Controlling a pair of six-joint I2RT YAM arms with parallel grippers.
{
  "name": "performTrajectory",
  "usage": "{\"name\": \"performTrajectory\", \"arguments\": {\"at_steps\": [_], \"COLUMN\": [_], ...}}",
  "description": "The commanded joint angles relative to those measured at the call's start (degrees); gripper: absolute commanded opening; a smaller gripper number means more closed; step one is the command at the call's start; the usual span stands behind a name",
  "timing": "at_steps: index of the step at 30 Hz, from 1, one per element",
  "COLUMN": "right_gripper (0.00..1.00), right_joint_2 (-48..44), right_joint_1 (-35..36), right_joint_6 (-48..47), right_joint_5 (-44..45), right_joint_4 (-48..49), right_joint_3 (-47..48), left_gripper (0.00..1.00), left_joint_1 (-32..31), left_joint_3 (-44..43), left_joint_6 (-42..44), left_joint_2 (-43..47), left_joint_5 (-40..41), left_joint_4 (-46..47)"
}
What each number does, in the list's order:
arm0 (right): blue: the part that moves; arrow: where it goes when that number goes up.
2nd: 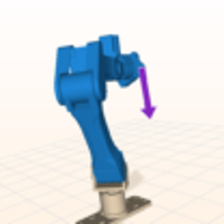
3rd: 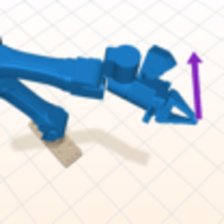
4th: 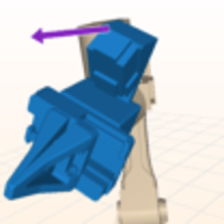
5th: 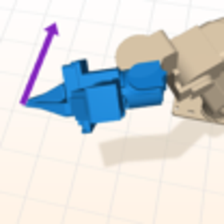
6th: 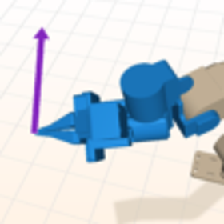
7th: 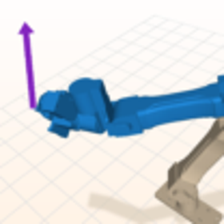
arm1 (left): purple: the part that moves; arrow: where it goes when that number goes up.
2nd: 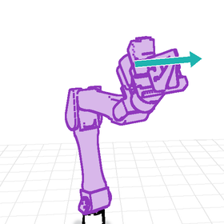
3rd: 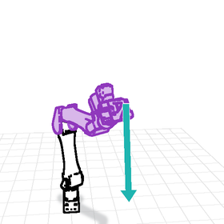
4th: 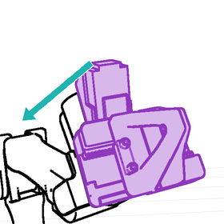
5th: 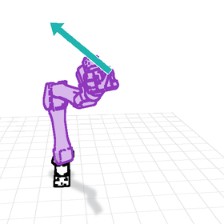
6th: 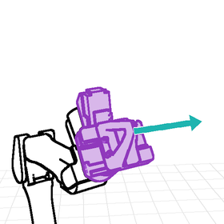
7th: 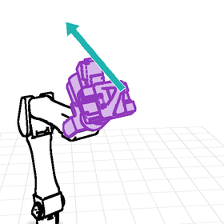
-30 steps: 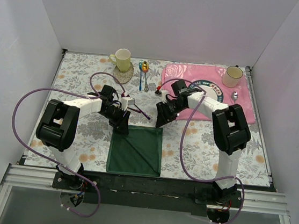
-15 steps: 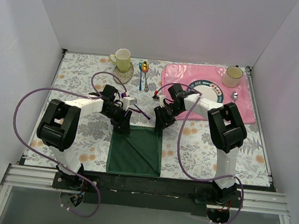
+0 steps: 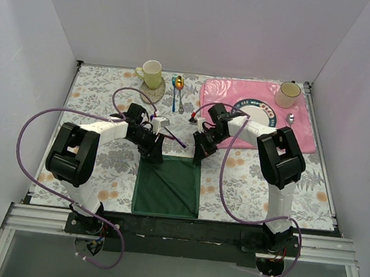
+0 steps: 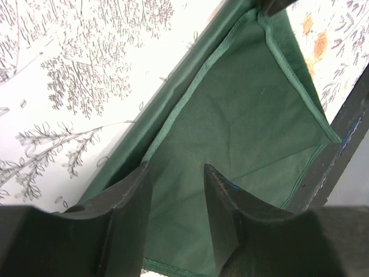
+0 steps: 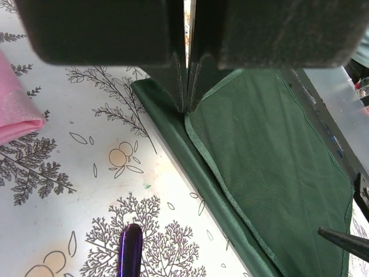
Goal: Fold the napkin into a case and place the utensils inside
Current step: Smooth out the upper triangle-folded napkin at the center of the board.
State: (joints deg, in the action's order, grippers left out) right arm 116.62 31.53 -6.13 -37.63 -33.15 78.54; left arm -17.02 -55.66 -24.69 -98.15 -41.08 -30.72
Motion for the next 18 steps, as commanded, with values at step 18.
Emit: {"name": "performTrajectory", "arguments": {"at_steps": [18], "right_gripper": [0.01], "right_joint_2": [-3.15], "right_joint_1": [-2.26], "right_joint_6": [-0.81], "right_joint_5": [0.36], "right_joint_4": [0.01], "right_joint_3": [-1.37], "left_gripper": [0.50], "left_joint_1": [-5.48], "left_joint_3": [-3.32], "left_joint_6": [4.73], "left_joint_2": [1.38], "left_joint_5": [-0.40], "left_joint_4": [12.60]}}
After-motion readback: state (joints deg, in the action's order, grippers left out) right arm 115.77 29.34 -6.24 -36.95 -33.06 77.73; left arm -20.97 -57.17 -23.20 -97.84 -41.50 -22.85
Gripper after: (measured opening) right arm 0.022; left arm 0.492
